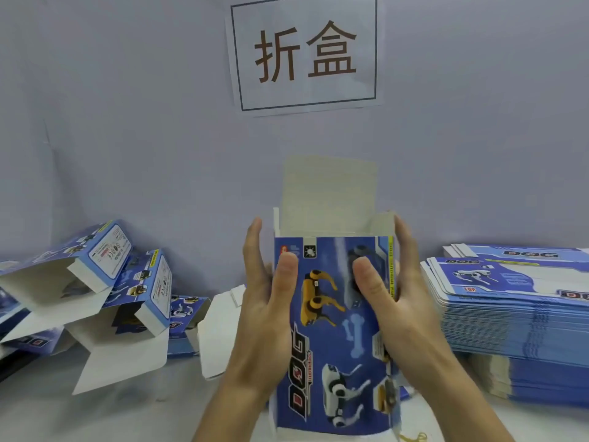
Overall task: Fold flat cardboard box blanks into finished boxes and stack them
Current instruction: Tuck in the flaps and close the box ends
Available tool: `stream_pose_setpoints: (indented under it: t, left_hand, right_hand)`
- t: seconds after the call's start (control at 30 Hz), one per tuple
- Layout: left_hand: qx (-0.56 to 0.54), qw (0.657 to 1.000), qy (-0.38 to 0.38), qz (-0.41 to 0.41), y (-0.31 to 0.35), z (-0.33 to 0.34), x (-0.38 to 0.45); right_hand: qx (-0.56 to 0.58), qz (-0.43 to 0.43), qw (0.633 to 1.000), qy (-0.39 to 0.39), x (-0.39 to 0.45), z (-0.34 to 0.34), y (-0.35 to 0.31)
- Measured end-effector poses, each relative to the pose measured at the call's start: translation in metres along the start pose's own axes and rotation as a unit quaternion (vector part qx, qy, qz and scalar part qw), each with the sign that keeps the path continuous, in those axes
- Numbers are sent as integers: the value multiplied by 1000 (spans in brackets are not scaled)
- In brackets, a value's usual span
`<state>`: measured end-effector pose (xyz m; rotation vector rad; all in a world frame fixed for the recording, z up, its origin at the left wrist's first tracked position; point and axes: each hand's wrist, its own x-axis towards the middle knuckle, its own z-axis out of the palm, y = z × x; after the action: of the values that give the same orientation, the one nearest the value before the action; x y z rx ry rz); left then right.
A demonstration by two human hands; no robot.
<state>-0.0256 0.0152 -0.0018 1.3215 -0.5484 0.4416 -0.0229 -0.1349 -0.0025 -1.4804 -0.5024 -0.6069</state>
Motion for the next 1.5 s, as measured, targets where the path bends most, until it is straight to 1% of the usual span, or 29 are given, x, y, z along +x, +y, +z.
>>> stream_pose_setpoints:
  t: [0.1,0.17,0.23,0.4,0.47,0.53,0.6,0.67,0.7,0.73,0.77,0.8,0.83,0.87,0.93,1.0,1.07,1.13,1.2,1.27,1.33,1.37,1.43,1.5]
  left_hand:
    - [-5,1000,11,-8,4,-3,2]
    - [-49,998,13,-28,8,-8,3]
    - [-67,997,19,-27,15,-9,3]
    - [59,992,90,63,19,-1,4]
    - [61,990,104,77,16,-2,5]
    - [45,990,113,77,13,-5,6]
    - [21,992,98,72,10,-6,6]
    - [17,993,103,54,7,-4,3]
    - [22,993,107,47,6,-2,2]
    - [30,993,103,45,4,-1,2]
    - [39,994,92,45,4,-1,1]
    - [46,995,75,45,4,0,1]
    - [45,996,58,44,5,0,2]
    - [28,998,40,41,6,-1,2]
    - [-38,999,25,29,9,-3,3]
    - [-84,996,21,11,10,-3,2]
    - [-95,995,28,6,10,-4,2]
    - [-86,995,34,23,10,-4,4]
    - [-62,996,36,57,12,-2,5]
    - [-84,993,55,69,12,-1,3]
    - [-105,990,61,73,11,0,-1]
    - [-109,990,56,67,11,0,-3]
    - [-97,994,27,46,13,-4,-5]
    - [-16,998,-17,62,14,-9,-5]
  right_hand:
    - [-37,-49,998,31,0,-3,4]
    - [-53,-67,996,22,-1,0,6]
    - [-53,-69,996,8,-3,4,8]
    - [-14,-95,995,-24,-3,13,4]
    - [-5,-105,993,-50,-3,11,2]
    - [-12,-86,994,-65,-2,8,-1]
    - [-9,-42,996,-80,-4,2,-3]
    - [83,0,992,-90,-5,2,-5]
    - [135,17,988,-71,-5,4,-6]
    - [168,27,985,-37,-5,6,-7]
    - [166,28,986,2,-4,8,-6]
    - [135,22,990,33,-2,9,-6]
    - [113,16,992,46,-1,9,-5]
    - [116,21,992,49,1,9,-4]
    - [144,53,986,59,3,6,-4]
    - [158,71,985,21,3,6,-8]
    - [147,69,987,-21,2,6,-10]
    - [166,56,984,-36,-1,6,-14]
    - [222,43,973,-53,-7,3,-14]
    - [248,32,966,-59,-4,3,-15]
    - [200,27,977,-66,6,7,-23]
    - [160,9,984,-74,8,5,-25]
    - [141,-18,987,-75,10,6,-21]
    - [172,-6,981,-91,3,3,-16]
